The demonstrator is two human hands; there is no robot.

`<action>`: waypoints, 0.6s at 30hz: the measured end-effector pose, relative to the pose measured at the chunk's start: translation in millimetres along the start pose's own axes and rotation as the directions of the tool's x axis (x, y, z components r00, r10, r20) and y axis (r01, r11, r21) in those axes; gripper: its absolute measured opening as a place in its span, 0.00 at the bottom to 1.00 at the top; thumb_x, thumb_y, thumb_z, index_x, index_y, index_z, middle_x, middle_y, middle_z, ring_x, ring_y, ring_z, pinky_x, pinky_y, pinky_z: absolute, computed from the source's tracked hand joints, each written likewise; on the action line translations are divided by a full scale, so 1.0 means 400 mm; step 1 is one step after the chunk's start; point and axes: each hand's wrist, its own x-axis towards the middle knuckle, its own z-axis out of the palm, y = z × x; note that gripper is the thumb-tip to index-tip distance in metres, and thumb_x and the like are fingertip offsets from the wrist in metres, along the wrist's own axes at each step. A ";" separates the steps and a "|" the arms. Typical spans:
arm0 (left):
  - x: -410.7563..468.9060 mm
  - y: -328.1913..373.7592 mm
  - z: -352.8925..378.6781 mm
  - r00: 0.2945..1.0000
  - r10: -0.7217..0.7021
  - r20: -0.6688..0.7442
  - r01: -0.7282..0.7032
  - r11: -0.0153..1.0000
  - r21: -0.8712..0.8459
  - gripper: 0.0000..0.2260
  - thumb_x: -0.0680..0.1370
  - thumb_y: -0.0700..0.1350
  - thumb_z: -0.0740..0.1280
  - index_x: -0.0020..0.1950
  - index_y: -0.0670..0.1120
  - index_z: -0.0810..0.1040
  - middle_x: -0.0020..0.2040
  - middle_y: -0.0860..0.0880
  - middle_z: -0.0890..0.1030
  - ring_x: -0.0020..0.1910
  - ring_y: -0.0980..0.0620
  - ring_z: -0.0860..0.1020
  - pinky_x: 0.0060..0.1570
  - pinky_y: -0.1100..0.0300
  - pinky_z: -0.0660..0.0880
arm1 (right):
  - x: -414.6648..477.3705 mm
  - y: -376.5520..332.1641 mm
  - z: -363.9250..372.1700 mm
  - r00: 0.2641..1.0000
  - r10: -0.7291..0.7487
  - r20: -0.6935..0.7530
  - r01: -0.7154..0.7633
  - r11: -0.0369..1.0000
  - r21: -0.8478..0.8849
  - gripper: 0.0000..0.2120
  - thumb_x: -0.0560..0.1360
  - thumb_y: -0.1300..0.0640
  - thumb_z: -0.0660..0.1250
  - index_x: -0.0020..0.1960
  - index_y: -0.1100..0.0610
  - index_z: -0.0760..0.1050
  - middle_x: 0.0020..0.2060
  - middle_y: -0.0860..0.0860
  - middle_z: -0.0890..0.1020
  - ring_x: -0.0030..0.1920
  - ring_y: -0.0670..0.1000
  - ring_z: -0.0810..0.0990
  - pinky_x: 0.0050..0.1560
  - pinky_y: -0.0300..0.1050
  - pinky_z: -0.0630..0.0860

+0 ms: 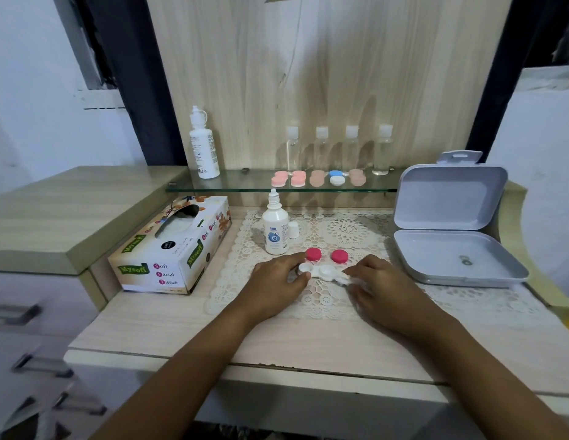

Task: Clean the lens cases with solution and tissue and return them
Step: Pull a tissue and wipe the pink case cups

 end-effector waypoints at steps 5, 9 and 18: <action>-0.009 0.018 -0.006 0.994 0.025 -0.104 -0.028 0.999 -0.031 0.15 0.80 0.46 0.61 0.66 0.47 0.74 0.62 0.49 0.78 0.61 0.54 0.74 0.56 0.67 0.66 | 0.005 -0.007 -0.004 0.997 0.031 -0.064 -0.032 0.999 -0.023 0.09 0.77 0.58 0.61 0.51 0.61 0.77 0.45 0.57 0.79 0.45 0.58 0.78 0.45 0.52 0.74; -0.015 0.029 -0.025 0.976 0.144 -0.161 -0.133 0.988 0.079 0.13 0.80 0.46 0.61 0.63 0.46 0.76 0.59 0.50 0.79 0.58 0.53 0.76 0.53 0.69 0.66 | 0.016 -0.020 -0.011 0.993 0.083 -0.089 -0.083 0.997 0.006 0.09 0.79 0.57 0.58 0.50 0.61 0.74 0.44 0.56 0.78 0.45 0.57 0.76 0.44 0.50 0.71; -0.088 0.010 -0.145 0.998 0.066 0.008 -0.066 0.966 0.250 0.23 0.80 0.56 0.57 0.74 0.53 0.61 0.73 0.54 0.64 0.71 0.58 0.61 0.61 0.68 0.58 | 0.071 -0.079 -0.070 0.992 0.124 -0.005 -0.122 0.988 0.094 0.14 0.78 0.58 0.60 0.62 0.57 0.75 0.57 0.54 0.76 0.54 0.51 0.74 0.46 0.36 0.63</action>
